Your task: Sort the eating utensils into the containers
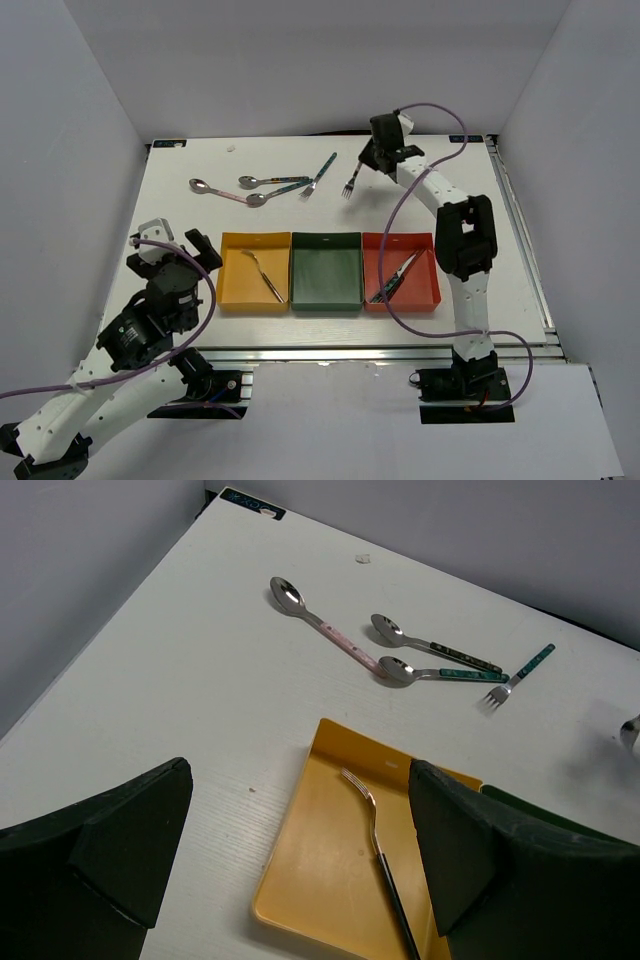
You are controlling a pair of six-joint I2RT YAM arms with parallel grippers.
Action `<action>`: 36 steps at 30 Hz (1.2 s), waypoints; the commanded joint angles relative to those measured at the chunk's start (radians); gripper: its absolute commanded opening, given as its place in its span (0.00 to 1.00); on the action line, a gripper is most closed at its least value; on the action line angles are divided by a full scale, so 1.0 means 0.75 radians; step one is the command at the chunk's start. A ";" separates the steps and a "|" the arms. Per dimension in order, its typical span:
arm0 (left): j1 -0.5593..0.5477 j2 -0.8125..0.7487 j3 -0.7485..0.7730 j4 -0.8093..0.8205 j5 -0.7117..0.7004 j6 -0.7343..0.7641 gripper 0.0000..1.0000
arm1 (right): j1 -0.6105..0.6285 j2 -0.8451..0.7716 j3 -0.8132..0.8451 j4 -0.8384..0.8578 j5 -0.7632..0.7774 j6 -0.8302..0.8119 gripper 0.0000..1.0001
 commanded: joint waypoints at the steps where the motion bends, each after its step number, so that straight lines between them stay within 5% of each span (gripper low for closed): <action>1: 0.008 0.025 -0.007 0.002 -0.018 0.001 0.98 | 0.055 -0.142 0.085 0.185 -0.083 -0.156 0.00; 7: 0.008 0.058 -0.009 0.000 -0.049 -0.007 0.98 | 0.303 -0.212 0.018 0.234 -0.575 -0.587 0.00; 12: 0.008 0.088 -0.007 -0.010 -0.066 -0.022 0.98 | 0.549 -0.251 -0.101 0.134 -0.562 -0.852 0.00; 25: 0.008 0.088 -0.007 -0.008 -0.072 -0.024 0.98 | 0.783 -0.257 -0.363 0.312 -0.503 -0.730 0.00; 36: 0.008 0.092 -0.007 -0.012 -0.070 -0.024 0.98 | 0.805 -0.151 -0.148 0.161 -0.398 -0.531 0.00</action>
